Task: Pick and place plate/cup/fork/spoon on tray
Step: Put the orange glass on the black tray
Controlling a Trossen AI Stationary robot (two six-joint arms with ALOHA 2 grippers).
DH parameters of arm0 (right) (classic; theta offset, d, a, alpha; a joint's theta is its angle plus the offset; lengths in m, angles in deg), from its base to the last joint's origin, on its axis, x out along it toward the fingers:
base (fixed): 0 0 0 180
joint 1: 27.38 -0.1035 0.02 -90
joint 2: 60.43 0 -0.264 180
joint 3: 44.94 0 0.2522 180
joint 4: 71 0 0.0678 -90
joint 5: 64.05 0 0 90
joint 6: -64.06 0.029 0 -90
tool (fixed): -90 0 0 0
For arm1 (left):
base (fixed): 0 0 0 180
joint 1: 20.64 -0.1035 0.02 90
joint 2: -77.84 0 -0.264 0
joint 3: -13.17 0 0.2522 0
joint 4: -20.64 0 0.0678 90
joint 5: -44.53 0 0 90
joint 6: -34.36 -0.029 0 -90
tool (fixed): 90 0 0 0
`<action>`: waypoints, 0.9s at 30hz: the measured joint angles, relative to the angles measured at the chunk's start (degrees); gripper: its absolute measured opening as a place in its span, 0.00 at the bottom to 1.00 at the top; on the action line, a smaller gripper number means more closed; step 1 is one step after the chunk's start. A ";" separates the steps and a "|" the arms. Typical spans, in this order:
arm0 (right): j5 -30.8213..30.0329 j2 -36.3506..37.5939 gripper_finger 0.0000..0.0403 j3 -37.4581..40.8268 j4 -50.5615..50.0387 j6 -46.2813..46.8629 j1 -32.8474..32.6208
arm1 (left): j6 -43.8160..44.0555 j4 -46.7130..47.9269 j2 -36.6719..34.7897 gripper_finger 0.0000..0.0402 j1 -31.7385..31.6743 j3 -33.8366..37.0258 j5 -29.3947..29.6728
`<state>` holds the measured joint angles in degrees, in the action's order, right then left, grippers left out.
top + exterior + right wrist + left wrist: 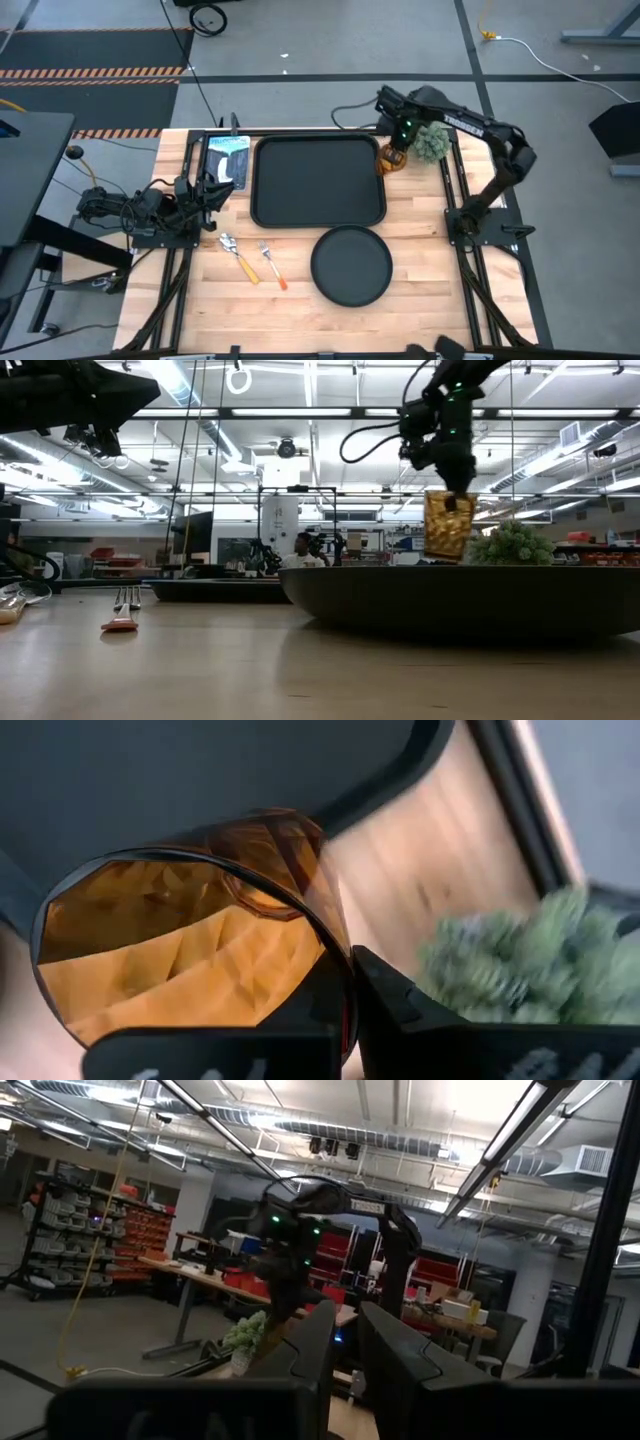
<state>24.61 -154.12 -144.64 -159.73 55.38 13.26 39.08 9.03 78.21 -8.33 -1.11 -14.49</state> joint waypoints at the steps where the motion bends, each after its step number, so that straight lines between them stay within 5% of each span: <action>1: 0.23 -1.59 0.03 -1.80 0.05 -0.52 0.13 | 0.01 0.01 0.01 0.14 0.00 0.00 0.02; 13: 4.25 -20.17 0.03 -19.69 -0.86 -5.11 3.08 | 0.21 0.37 0.01 0.14 0.00 0.00 0.03; 27: 4.48 -27.12 0.04 -22.92 -1.47 -6.32 7.24 | 0.17 0.39 0.01 0.14 0.00 0.00 0.04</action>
<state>29.09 -181.24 -167.56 -161.20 49.06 20.51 39.24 9.42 78.23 -8.33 -1.11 -14.44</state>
